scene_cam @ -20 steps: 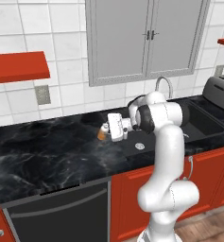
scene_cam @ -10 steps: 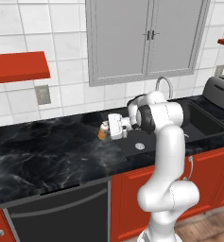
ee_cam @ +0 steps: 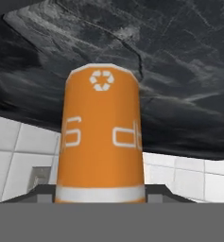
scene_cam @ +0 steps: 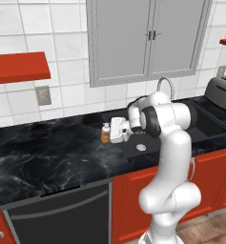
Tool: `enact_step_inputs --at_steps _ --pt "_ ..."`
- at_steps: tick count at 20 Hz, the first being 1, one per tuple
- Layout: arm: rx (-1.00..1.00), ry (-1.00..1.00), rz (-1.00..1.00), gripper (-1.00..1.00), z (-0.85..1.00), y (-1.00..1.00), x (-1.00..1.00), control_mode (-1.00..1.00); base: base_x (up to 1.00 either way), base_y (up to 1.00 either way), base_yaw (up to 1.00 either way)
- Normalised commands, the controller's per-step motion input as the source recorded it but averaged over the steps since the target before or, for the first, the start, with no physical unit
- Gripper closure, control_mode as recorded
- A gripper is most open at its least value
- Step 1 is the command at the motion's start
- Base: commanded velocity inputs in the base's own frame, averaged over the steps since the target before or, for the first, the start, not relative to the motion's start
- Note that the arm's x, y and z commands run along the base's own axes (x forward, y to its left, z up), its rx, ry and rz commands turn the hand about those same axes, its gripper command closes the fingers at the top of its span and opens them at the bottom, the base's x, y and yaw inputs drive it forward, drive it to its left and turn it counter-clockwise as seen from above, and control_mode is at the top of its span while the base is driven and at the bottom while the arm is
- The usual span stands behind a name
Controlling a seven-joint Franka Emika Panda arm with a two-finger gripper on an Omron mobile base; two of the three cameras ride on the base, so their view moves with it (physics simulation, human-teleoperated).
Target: Restock the sink supplies by placing the sponge and soap dispenser on the counter and next to the sink. Make sure the soap dispenser is upright.
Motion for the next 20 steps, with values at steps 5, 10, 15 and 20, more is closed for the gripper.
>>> enact_step_inputs --at_steps 5,10,15,20 --pt "-0.04 0.14 -0.13 1.0 0.0 0.0 0.05 -1.0 0.0 0.0 0.0" --pt "0.0 0.02 -0.03 1.0 -0.05 0.0 0.0 -1.0 0.0 0.0 0.0" --pt "0.0 0.05 -0.03 1.0 -0.08 0.0 0.02 -1.0 0.0 0.0 0.0" --pt "0.0 0.05 -0.02 -1.0 -0.05 0.0 0.11 -1.0 0.0 0.0 0.0"
